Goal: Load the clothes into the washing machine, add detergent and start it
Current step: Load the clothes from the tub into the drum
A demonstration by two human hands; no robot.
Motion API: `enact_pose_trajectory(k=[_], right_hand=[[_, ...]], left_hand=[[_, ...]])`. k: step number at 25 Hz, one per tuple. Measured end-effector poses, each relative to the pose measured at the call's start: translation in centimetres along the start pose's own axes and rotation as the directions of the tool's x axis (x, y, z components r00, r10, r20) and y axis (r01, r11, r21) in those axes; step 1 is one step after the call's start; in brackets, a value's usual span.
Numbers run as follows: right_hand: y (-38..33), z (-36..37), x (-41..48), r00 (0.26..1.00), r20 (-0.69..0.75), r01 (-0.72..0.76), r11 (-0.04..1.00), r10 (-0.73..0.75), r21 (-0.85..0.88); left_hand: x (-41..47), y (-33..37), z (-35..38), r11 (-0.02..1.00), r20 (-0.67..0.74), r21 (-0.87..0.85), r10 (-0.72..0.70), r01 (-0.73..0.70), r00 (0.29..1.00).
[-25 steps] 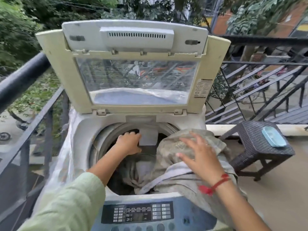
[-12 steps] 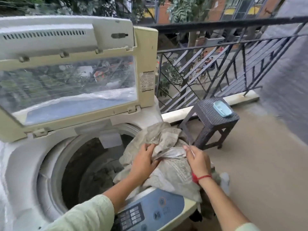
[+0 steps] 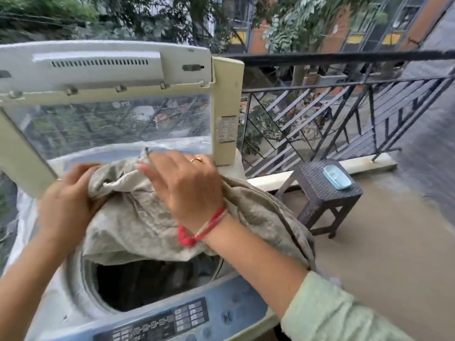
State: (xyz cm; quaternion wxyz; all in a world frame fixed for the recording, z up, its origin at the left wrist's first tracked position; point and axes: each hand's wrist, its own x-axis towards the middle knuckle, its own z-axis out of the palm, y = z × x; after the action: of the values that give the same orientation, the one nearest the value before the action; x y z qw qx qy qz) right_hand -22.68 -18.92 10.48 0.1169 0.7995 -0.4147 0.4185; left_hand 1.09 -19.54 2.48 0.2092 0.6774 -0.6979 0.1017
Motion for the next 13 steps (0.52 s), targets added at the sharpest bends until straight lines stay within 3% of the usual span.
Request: enact_pose_trajectory(k=[1, 2, 3, 4, 5, 6, 7, 8, 9, 10, 11, 12, 13], right_hand=[[-0.3, 1.8, -1.1, 0.948, 0.315, -0.027, 0.999, 0.036, -0.034], [0.0, 3.5, -2.8, 0.749, 0.656, -0.047, 0.995, 0.093, -0.088], [0.6, 4.6, -4.9, 0.442, 0.892, -0.009, 0.995, 0.095, -0.102], [1.5, 5.2, -6.9, 0.187, 0.982, 0.029, 0.999, 0.023, -0.029], [2.8, 5.3, -8.8, 0.092, 0.994, -0.036, 0.997, -0.065, 0.069], [4.4, 4.8, -10.3, 0.181, 0.974, -0.189, 0.967, -0.138, 0.173], [6.3, 3.6, -11.3, 0.351, 0.930, -0.395, 0.884, -0.107, 0.250], [8.8, 2.2, -12.0, 0.540, 0.841, -0.551, 0.769, 0.033, 0.324], [11.9, 0.8, -13.1, 0.657, 0.724, -0.627, 0.686, 0.210, 0.369], [15.3, -0.8, -14.4, 0.687, 0.622, -0.675, 0.646, 0.376, 0.355], [18.7, -2.4, -16.4, 0.650, 0.567, -0.726, 0.635, 0.506, 0.266], [21.9, -3.7, -18.5, 0.543, 0.596, -0.786, 0.608, 0.591, 0.114], [24.5, -4.6, -20.8, 0.377, 0.695, -0.808, 0.584, 0.613, -0.077]], left_hand=[[-0.7, -0.5, 0.7, 0.998, 0.207, 0.052, 0.021, -0.032, 0.978], [-1.5, -0.2, 1.4, 0.985, 0.532, 0.160, -0.031, -0.065, 0.846], [-2.2, 0.5, 2.0, 0.960, 0.795, 0.248, -0.124, -0.131, 0.594], [-2.6, 1.3, 2.4, 0.949, 0.897, 0.284, -0.211, -0.140, 0.389], [-2.4, 1.9, 3.0, 0.958, 0.925, 0.261, -0.215, -0.116, 0.312], [-2.1, 2.8, 3.3, 0.975, 0.922, 0.207, -0.167, -0.082, 0.351], [-1.8, 3.7, 4.0, 0.988, 0.877, 0.144, -0.105, -0.048, 0.469], [-1.5, 5.2, 4.6, 0.996, 0.818, 0.073, -0.036, -0.041, 0.574], [-1.4, 7.2, 5.5, 0.999, 0.773, -0.036, 0.047, -0.030, 0.632], [-1.5, 9.5, 6.2, 0.981, 0.744, -0.195, 0.143, 0.008, 0.652], [-1.7, 12.5, 6.8, 0.927, 0.708, -0.371, 0.248, 0.049, 0.661], [-2.0, 15.6, 7.5, 0.868, 0.662, -0.490, 0.316, 0.073, 0.680], [-2.3, 18.6, 8.4, 0.838, 0.610, -0.544, 0.360, 0.043, 0.706]])
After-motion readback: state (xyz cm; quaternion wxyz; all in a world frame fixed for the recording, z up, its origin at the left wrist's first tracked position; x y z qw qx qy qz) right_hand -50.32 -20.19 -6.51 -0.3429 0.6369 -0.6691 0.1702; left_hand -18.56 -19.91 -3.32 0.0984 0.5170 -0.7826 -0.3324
